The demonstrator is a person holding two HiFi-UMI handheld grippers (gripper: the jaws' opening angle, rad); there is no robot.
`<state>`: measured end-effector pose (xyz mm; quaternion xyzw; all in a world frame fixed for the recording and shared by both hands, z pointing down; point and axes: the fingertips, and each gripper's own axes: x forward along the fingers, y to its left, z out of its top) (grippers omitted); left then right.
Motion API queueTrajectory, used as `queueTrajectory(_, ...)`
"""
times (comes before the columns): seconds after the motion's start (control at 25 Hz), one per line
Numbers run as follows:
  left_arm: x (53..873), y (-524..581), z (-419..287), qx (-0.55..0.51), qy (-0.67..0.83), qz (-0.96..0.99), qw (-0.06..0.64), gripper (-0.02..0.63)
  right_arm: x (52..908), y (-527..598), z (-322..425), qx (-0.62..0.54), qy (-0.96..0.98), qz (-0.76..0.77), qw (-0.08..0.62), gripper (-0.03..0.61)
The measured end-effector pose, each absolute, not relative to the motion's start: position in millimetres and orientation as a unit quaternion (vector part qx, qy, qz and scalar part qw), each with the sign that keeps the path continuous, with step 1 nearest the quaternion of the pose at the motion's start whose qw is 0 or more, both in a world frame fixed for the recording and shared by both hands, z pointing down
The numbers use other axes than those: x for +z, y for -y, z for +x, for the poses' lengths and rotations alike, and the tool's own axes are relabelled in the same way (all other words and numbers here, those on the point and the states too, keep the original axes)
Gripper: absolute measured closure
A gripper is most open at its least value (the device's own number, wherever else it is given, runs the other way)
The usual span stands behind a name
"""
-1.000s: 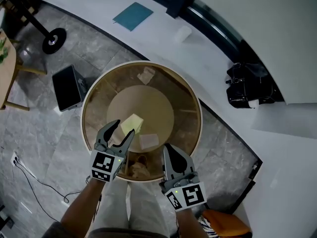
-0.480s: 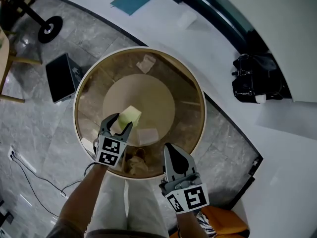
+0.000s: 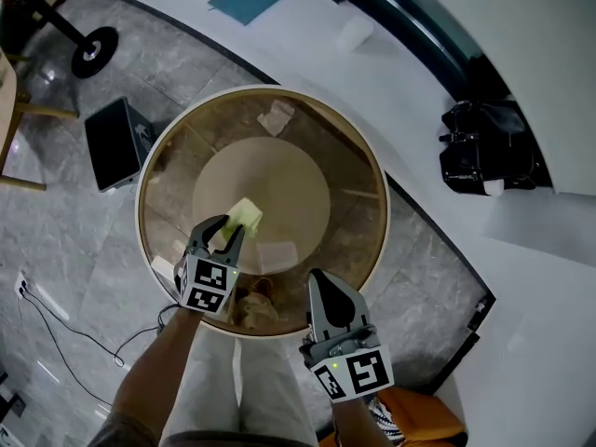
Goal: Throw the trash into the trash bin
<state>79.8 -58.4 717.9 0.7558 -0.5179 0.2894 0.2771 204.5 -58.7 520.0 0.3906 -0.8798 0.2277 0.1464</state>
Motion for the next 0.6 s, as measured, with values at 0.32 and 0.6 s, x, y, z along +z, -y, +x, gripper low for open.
queueTrajectory(0.32, 694.8, 65.0, 73.7, 0.265, 0.535, 0.752, 0.28, 0.568, 520.5, 62.6, 204.9, 0.229, 0.884, 0.384, 0.137, 0.56)
queueTrajectory(0.6, 661.6, 68.5, 71.2, 0.235, 0.559, 0.748, 0.27, 0.568, 522.7, 55.5, 196.9, 0.224, 0.897, 0.355, 0.136, 0.56)
